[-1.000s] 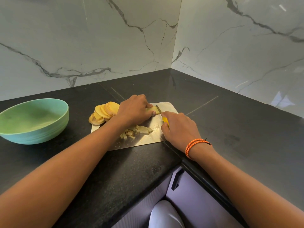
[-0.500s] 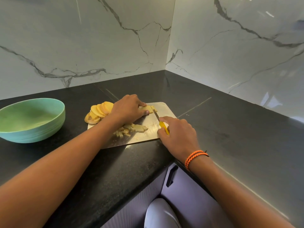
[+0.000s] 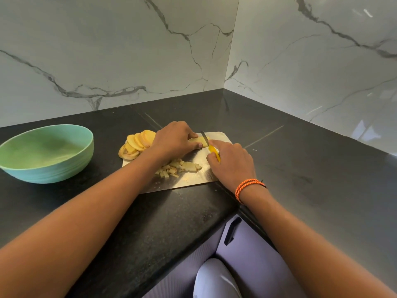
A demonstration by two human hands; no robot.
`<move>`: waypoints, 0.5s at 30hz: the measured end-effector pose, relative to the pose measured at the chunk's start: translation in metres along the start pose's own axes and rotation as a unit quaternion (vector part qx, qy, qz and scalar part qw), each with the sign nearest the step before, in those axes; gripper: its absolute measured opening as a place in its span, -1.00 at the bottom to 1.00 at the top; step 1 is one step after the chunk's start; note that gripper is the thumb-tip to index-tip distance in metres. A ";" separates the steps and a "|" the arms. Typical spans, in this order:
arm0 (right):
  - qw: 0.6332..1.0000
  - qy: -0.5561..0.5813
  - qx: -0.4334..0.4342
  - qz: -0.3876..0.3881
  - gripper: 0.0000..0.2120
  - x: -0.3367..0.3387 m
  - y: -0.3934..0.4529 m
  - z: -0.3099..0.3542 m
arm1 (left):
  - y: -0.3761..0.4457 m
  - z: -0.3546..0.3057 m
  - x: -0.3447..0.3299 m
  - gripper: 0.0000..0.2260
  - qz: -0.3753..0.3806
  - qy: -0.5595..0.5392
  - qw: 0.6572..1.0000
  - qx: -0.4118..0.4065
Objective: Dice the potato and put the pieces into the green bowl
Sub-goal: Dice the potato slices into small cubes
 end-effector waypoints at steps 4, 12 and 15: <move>1.000 -0.019 0.011 0.000 -0.62 -0.007 0.001 0.002 | 0.000 0.001 -0.003 -0.56 0.004 0.004 1.000 0.001; 0.999 -0.028 0.007 0.019 -0.65 -0.007 0.001 0.007 | 0.000 0.002 -0.005 -0.58 0.005 0.022 1.000 0.015; 1.000 -0.026 0.003 0.018 -0.64 -0.006 -0.010 0.003 | 0.000 0.002 -0.005 -0.58 0.009 0.018 1.000 0.014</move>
Point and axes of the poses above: each hand's wrist, its own y-axis towards the middle knuckle, its own x-axis out of the back of the hand, z = x × y, the point moved 6 cm from there along y, towards the middle knuckle, and after that the axes turned 15 degrees about -x, right-handed, at the moved point
